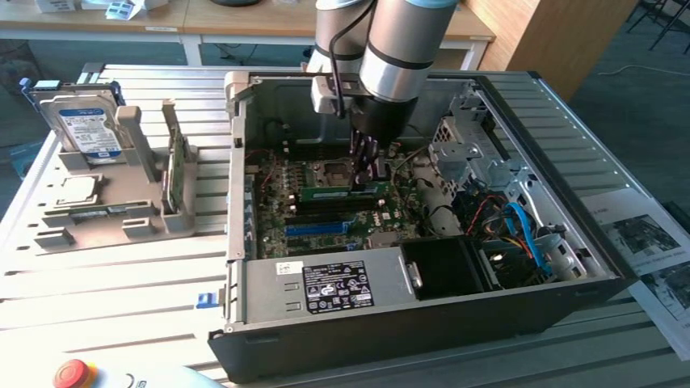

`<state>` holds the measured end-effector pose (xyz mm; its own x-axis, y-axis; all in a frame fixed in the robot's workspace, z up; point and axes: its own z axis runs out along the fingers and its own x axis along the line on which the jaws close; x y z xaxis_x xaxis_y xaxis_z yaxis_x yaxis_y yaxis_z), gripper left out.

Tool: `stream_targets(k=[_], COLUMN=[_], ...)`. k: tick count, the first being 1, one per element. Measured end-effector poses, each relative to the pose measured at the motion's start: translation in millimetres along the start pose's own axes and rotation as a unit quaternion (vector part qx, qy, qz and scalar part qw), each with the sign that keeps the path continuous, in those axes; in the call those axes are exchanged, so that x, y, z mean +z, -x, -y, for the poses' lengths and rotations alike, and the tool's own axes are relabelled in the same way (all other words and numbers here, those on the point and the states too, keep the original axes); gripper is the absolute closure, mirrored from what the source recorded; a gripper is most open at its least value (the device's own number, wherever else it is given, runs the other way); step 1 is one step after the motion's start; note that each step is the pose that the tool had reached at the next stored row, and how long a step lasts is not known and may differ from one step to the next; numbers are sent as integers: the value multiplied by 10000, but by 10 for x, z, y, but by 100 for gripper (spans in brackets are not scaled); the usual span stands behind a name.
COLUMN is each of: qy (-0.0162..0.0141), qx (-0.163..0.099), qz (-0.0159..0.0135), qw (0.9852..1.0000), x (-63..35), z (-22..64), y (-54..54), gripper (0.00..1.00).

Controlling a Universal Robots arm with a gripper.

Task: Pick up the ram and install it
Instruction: 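Insert the ram into the slot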

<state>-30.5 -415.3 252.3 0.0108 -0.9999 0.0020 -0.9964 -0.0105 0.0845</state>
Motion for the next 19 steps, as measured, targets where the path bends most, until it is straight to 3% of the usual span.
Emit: stream_targets(k=[7, 14, 19], qy=[-2, -33, -35], qx=[-1, -14, -16], qz=[-4, -8, -9], qw=[10000, 10000, 10000], x=[0, 1, 2], z=[-4, -4, -4], y=[1, 4, 5], gripper=[89, 89, 89])
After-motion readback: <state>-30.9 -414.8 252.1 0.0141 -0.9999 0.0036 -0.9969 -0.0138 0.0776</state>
